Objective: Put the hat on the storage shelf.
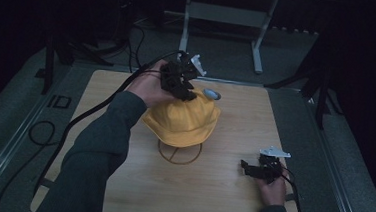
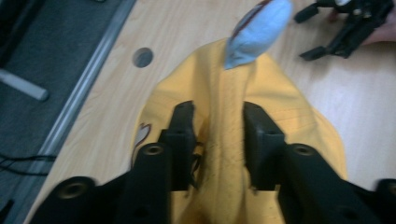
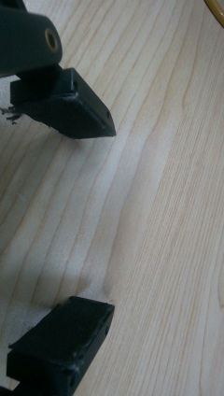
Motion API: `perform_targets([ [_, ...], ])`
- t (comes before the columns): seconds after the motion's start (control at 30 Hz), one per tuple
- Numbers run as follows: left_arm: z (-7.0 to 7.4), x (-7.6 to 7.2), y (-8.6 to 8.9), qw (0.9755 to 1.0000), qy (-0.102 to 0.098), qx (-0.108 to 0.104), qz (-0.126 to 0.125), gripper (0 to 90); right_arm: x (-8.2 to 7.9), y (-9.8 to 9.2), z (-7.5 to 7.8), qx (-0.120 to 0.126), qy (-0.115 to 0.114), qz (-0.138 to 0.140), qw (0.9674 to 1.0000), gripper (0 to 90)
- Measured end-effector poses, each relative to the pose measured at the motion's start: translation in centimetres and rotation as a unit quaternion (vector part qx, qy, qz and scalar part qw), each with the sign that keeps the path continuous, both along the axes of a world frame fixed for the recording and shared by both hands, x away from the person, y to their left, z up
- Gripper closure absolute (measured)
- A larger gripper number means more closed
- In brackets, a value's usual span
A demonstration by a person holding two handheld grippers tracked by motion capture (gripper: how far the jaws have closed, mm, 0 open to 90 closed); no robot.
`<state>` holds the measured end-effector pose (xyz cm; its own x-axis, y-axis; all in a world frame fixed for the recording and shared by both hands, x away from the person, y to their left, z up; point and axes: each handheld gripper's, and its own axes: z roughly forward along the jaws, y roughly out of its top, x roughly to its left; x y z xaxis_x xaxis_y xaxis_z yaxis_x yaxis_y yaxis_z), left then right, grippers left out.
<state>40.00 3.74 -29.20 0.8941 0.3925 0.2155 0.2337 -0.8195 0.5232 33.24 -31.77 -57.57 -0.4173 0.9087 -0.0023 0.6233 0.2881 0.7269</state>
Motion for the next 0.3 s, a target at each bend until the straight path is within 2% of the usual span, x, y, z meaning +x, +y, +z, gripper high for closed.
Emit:
perform_targets([
  [0.07,0.0,-0.1,0.1,1.0,-0.005,-0.003,0.007,53.4,0.0,0.0,0.0,0.001,0.0,-0.001,1.0,13.0],
  [0.1,0.2,0.0,0.7,0.9995,-0.007,-0.018,0.024,53.4,0.0,0.0,0.0,0.0,0.001,-0.001,1.0,13.0],
  [0.13,0.3,0.1,1.0,0.9991,-0.004,-0.03,0.031,47.2,0.0,0.0,0.0,-0.001,0.001,0.0,1.0,13.0],
  [0.3,1.0,0.0,2.8,0.9967,-0.009,-0.066,0.047,39.4,0.0,0.0,0.0,0.001,0.0,-0.001,1.0,13.0],
])
